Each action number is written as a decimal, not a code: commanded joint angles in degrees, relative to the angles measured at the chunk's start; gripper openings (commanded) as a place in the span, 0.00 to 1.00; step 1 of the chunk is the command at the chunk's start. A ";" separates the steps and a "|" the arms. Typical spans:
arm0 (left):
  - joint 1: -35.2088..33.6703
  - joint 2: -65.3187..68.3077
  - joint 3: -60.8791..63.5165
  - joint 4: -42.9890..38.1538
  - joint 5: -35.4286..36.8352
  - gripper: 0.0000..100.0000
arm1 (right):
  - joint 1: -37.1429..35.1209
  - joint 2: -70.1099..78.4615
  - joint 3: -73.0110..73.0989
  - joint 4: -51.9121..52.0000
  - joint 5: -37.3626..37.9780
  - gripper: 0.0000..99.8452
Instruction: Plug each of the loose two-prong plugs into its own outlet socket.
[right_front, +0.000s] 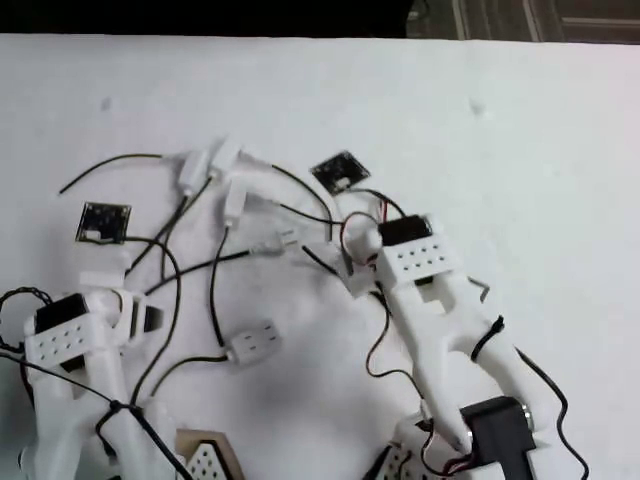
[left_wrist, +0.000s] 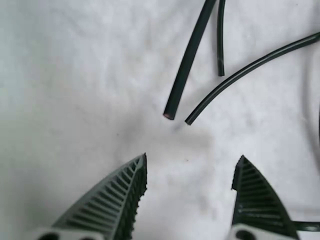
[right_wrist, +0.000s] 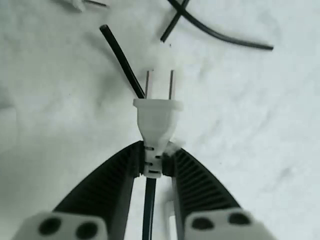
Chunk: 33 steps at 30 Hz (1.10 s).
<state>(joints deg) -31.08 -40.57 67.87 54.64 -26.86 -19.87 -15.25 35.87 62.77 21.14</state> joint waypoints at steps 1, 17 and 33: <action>0.22 -1.19 0.09 -0.70 -0.26 0.28 | 0.48 -0.31 -2.99 0.22 15.91 0.02; 0.22 -1.19 0.09 -0.88 -0.26 0.28 | 15.25 -0.31 -2.99 9.27 88.70 0.02; 0.22 -1.19 0.09 -0.97 -0.26 0.28 | 34.07 -3.30 -2.64 19.47 120.70 0.02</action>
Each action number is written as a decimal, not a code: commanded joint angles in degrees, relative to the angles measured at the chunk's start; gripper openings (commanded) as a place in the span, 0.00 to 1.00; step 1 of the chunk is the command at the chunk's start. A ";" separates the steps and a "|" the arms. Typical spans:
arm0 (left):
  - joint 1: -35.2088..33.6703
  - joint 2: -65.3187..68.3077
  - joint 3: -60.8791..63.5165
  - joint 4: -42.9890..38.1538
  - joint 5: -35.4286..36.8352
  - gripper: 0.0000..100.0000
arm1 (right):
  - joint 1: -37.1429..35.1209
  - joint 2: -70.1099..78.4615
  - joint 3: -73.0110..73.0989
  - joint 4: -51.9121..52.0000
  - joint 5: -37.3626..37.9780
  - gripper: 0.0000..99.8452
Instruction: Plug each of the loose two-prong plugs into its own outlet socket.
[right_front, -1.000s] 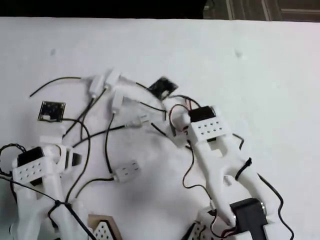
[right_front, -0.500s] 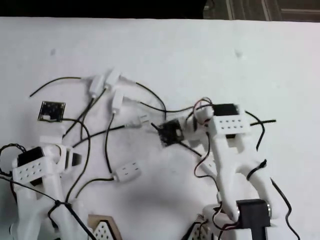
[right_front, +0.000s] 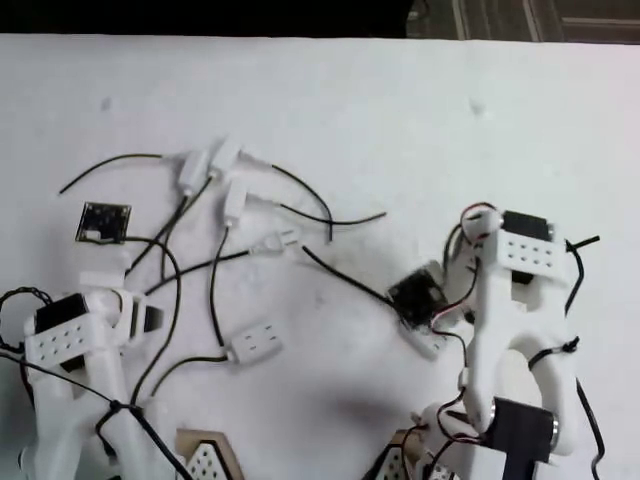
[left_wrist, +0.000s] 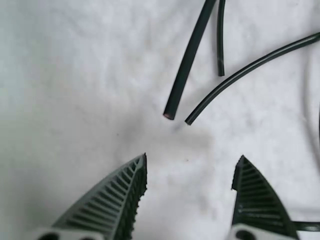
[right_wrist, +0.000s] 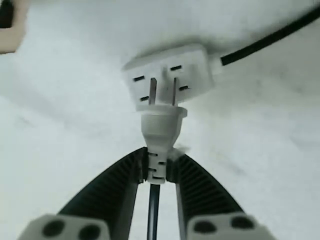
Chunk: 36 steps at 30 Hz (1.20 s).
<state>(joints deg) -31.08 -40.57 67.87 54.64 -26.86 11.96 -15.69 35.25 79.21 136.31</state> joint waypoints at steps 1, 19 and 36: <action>0.22 -1.19 0.09 -0.97 -0.26 0.28 | 2.77 -3.21 -2.02 3.74 6.95 0.02; 0.22 -1.19 0.09 -1.14 2.02 0.28 | 2.95 -15.96 -2.02 3.65 -1.67 0.16; 0.22 -1.19 0.09 -1.14 2.02 0.28 | 5.32 -35.65 9.85 -9.10 -76.92 0.02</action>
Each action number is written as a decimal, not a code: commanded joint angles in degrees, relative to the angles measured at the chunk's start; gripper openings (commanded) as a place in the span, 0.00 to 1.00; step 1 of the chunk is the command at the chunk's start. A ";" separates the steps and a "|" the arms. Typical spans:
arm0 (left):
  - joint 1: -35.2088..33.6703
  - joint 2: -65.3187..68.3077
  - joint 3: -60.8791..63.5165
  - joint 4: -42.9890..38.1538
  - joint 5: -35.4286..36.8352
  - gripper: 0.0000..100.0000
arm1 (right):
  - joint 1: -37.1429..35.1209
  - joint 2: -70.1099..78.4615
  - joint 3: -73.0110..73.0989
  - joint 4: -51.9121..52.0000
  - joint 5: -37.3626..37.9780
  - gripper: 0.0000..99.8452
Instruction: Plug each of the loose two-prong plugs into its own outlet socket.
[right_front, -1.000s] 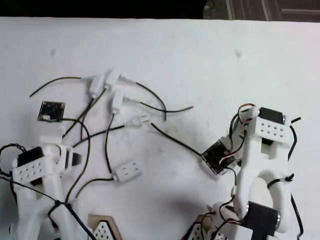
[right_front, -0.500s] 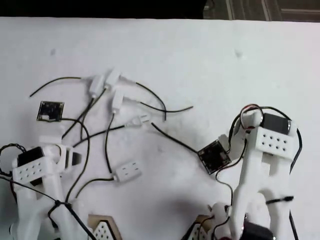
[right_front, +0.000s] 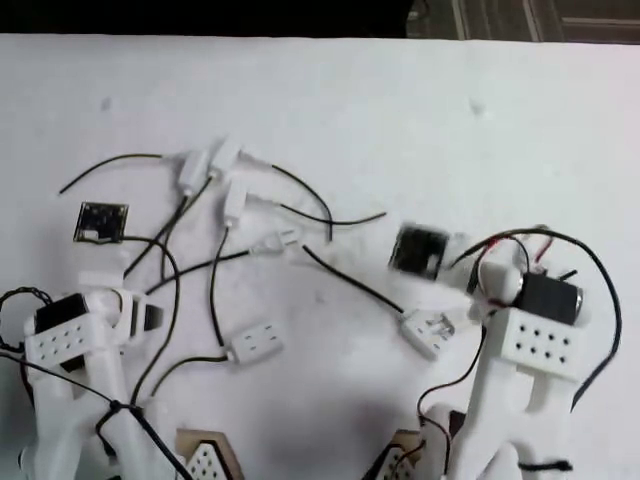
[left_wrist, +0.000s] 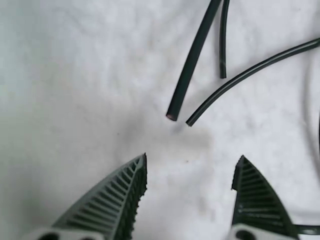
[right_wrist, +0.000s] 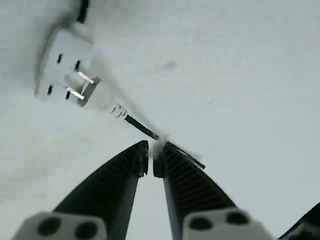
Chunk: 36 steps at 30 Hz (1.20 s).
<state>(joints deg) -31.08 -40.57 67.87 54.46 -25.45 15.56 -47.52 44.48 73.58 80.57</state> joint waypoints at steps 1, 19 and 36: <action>0.22 -1.19 0.09 -0.97 0.62 0.28 | 1.98 -5.32 1.23 -4.18 -27.08 0.02; 0.13 -1.19 0.09 -0.97 0.62 0.28 | 0.40 -55.60 24.44 9.98 -63.38 0.02; 0.13 -1.19 0.09 -0.97 0.97 0.28 | -1.80 1.10 7.65 6.11 -90.29 0.02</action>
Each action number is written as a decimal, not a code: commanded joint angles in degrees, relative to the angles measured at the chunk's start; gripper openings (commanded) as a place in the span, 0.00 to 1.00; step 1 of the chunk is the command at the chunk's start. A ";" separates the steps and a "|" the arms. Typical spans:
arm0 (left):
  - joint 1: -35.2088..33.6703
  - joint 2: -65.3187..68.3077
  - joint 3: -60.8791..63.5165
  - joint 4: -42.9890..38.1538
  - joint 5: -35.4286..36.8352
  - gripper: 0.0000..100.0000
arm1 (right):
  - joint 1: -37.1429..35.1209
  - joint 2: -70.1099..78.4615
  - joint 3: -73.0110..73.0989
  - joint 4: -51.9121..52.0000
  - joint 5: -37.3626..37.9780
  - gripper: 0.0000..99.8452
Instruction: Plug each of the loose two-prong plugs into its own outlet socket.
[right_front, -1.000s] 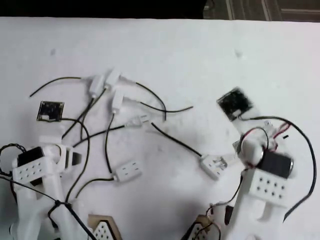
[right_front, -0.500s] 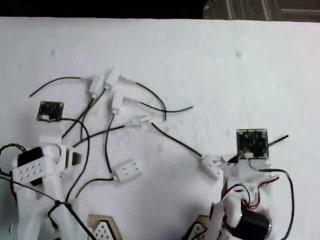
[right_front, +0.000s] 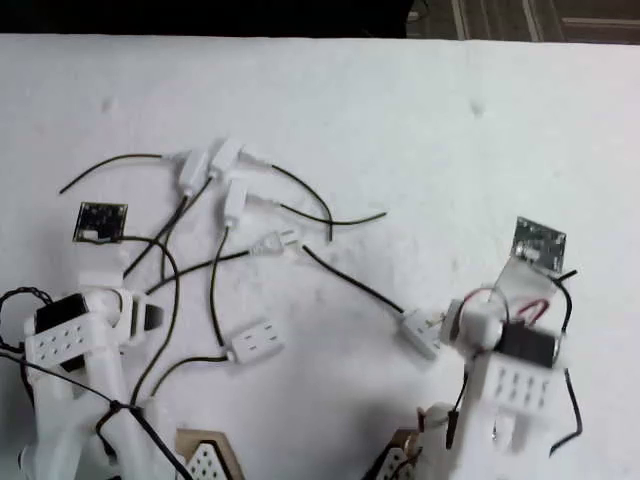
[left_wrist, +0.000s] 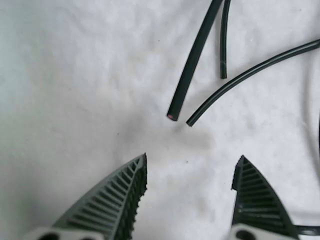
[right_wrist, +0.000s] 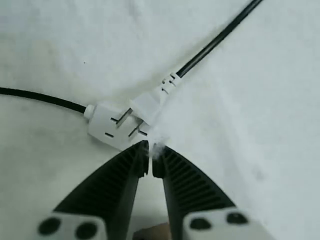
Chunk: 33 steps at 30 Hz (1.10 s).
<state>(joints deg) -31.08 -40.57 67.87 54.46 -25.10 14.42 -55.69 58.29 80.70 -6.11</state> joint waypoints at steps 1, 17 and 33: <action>0.13 -1.19 0.09 -0.97 0.62 0.28 | -0.66 11.91 -8.00 -0.92 -4.92 0.02; 0.22 -1.19 0.09 -0.97 0.62 0.28 | -0.66 26.24 -16.88 0.13 -14.24 0.26; 0.22 -1.19 0.09 -0.97 0.62 0.28 | -0.92 26.24 -6.33 -12.00 -14.33 0.26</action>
<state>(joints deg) -31.08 -40.57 67.87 54.46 -25.10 13.98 -29.41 51.87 70.24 -19.91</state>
